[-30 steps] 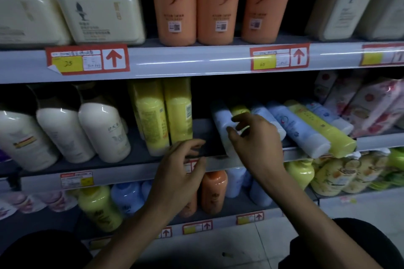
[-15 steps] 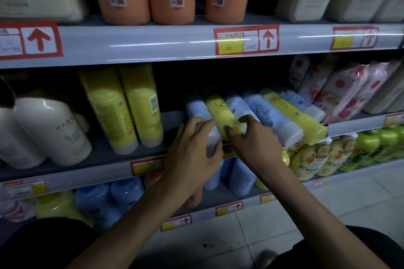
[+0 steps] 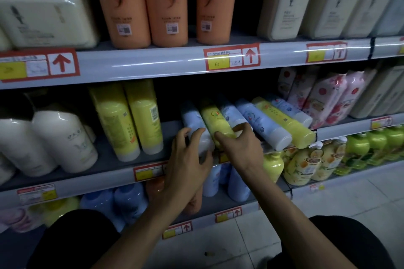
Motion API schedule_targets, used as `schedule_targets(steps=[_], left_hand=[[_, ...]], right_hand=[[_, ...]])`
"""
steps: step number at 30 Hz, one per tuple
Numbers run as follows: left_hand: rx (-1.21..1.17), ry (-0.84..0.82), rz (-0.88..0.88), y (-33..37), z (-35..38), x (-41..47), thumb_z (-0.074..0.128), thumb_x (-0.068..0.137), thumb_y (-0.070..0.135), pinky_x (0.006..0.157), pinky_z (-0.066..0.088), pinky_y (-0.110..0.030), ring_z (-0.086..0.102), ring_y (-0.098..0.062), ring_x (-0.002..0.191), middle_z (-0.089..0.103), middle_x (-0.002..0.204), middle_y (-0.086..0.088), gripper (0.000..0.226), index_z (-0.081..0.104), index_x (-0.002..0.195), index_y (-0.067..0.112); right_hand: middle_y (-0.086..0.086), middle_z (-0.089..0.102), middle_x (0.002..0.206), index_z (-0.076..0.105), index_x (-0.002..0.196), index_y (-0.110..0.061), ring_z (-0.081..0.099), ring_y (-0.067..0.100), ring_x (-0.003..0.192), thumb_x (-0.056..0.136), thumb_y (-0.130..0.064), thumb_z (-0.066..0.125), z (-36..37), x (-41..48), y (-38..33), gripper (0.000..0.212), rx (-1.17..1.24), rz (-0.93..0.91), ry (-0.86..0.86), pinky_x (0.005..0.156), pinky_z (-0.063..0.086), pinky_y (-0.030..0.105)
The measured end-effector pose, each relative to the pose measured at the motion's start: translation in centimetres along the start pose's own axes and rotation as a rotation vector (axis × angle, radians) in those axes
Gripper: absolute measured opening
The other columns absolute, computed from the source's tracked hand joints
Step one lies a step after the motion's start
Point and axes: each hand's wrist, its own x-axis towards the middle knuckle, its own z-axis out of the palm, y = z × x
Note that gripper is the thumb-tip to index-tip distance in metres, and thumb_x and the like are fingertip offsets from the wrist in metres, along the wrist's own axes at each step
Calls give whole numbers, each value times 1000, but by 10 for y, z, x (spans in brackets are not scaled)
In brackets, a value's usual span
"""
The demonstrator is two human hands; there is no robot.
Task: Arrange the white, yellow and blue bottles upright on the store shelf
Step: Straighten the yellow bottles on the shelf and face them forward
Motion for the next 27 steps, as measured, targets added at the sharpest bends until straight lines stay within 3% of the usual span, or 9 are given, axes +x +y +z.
schedule_targets(steps=[2, 5, 8, 10, 13, 15, 20, 24, 27], left_hand=[[-33, 12, -27, 1, -2, 3, 70, 92, 32, 99, 52, -41, 53, -28, 128, 44, 140, -3, 55, 53, 143, 22], [-71, 29, -90, 1, -4, 7, 70, 94, 38, 99, 50, -39, 55, -25, 124, 45, 138, -1, 55, 52, 144, 24], [-76, 1, -165, 3, -4, 7, 67, 95, 45, 93, 54, -43, 59, -30, 119, 47, 138, -1, 56, 46, 145, 35], [-53, -29, -197, 3, -2, 6, 62, 95, 52, 89, 55, -47, 61, -33, 116, 50, 136, -2, 56, 39, 145, 44], [-55, -45, -190, 4, -1, 6, 58, 94, 58, 91, 55, -47, 61, -33, 117, 54, 136, -3, 57, 39, 146, 46], [-92, -35, -196, 3, -1, 8, 62, 94, 54, 92, 55, -44, 61, -30, 117, 56, 135, -3, 57, 44, 147, 43], [-137, -14, -141, -2, 4, 12, 67, 97, 43, 95, 51, -32, 60, -20, 120, 57, 138, 2, 53, 52, 147, 34], [-167, -25, -80, -7, 10, 14, 66, 100, 37, 97, 52, -35, 59, -16, 121, 56, 140, 5, 44, 57, 143, 33], [-158, -44, 0, -7, 17, 19, 64, 102, 32, 97, 53, -38, 58, -16, 122, 54, 144, 6, 36, 61, 138, 32]], right_hand=[[-1, 68, 102, 56, 106, -22, 66, 27, 97, 66, -66, 66, -7, -3, 5, 60, 33, 15, -27, 88, 56, 45], [-5, 74, 81, 71, 87, -17, 71, 23, 85, 59, -67, 66, -16, -4, 15, 58, 84, 15, -125, 77, 58, 42], [-9, 64, 63, 72, 76, -19, 59, 16, 64, 59, -61, 69, -21, -10, 20, 46, 174, 94, -205, 61, 48, 35], [-6, 64, 72, 72, 88, -22, 54, 15, 64, 66, -57, 68, -23, -13, 21, 42, 235, 137, -247, 57, 41, 28], [10, 74, 96, 69, 98, -20, 71, 26, 76, 85, -45, 74, -24, -15, 18, 29, 333, 191, -319, 67, 59, 39], [14, 76, 98, 67, 103, -16, 77, 29, 72, 85, -44, 79, -22, -14, 18, 36, 366, 243, -358, 70, 62, 43], [14, 80, 99, 70, 114, -7, 79, 25, 72, 87, -39, 78, -18, -8, 22, 43, 490, 260, -320, 58, 48, 28], [17, 78, 94, 71, 108, -6, 68, 13, 53, 82, -46, 80, -29, -9, 29, 49, 534, 229, -241, 46, 35, 26], [21, 67, 82, 69, 91, -4, 44, 13, 45, 75, -54, 83, -42, -4, 33, 54, 556, 181, -200, 45, 31, 27]])
